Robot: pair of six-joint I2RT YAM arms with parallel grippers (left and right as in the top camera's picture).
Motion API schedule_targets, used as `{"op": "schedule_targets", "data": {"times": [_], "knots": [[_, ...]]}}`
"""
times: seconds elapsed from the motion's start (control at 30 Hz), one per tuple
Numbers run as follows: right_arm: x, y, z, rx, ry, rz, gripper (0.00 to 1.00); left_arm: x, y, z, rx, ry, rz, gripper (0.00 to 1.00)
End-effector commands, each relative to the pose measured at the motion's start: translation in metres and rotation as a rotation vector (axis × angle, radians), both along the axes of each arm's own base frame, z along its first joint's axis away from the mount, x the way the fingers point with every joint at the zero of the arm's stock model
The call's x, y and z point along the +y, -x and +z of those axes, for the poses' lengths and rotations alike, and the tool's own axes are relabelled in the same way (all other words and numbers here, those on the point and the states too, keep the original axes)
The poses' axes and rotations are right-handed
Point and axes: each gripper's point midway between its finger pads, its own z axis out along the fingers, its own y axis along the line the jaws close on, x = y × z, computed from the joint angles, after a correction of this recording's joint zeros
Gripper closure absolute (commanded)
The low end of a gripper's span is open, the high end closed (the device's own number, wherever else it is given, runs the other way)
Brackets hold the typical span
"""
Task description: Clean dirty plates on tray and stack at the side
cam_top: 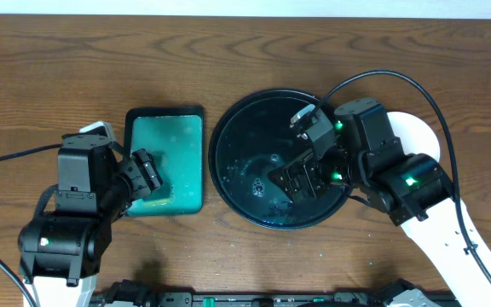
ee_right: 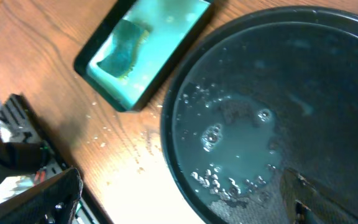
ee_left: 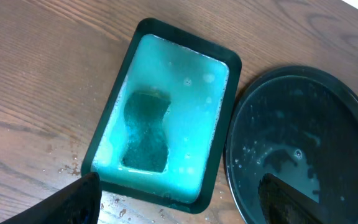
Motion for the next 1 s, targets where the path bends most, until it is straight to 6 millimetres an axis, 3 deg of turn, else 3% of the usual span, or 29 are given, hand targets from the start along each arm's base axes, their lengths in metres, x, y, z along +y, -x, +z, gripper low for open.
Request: {"op": "schedule_targets", "data": {"times": [0.0, 0.13, 0.3, 0.43, 0.6, 0.73, 0.87, 0.97], "knots": [[-0.020, -0.008, 0.017, -0.101, 0.024, -0.037, 0.01, 0.001, -0.001, 0.006, -0.013, -0.001, 0.003, 0.19], [-0.056, -0.017, 0.033, -0.238, 0.055, -0.101, 0.01, 0.001, -0.001, 0.006, -0.014, -0.001, 0.004, 0.19], [-0.090, -0.024, 0.019, -0.451, 0.045, -0.246, 0.01, 0.001, -0.001, 0.006, -0.013, -0.001, 0.004, 0.19], [-0.098, 0.002, -0.007, -0.607, -0.021, -0.263, 0.01, 0.001, -0.001, 0.006, -0.013, -0.001, 0.003, 0.19], [-0.124, 0.027, -0.030, -0.790, -0.064, -0.355, 0.01, 0.001, -0.001, 0.006, -0.013, -0.001, 0.003, 0.19], [-0.135, 0.028, -0.051, -0.848, -0.093, -0.415, 0.01, 0.001, -0.001, 0.006, -0.013, -0.001, 0.004, 0.19], [-0.134, 0.018, -0.072, -0.851, -0.124, -0.432, 0.01, 0.001, -0.001, 0.006, -0.013, -0.001, 0.004, 0.19], [-0.134, 0.015, -0.065, -0.907, -0.138, -0.438, 0.01, 0.001, -0.001, 0.006, -0.013, -0.001, 0.004, 0.19]]}}
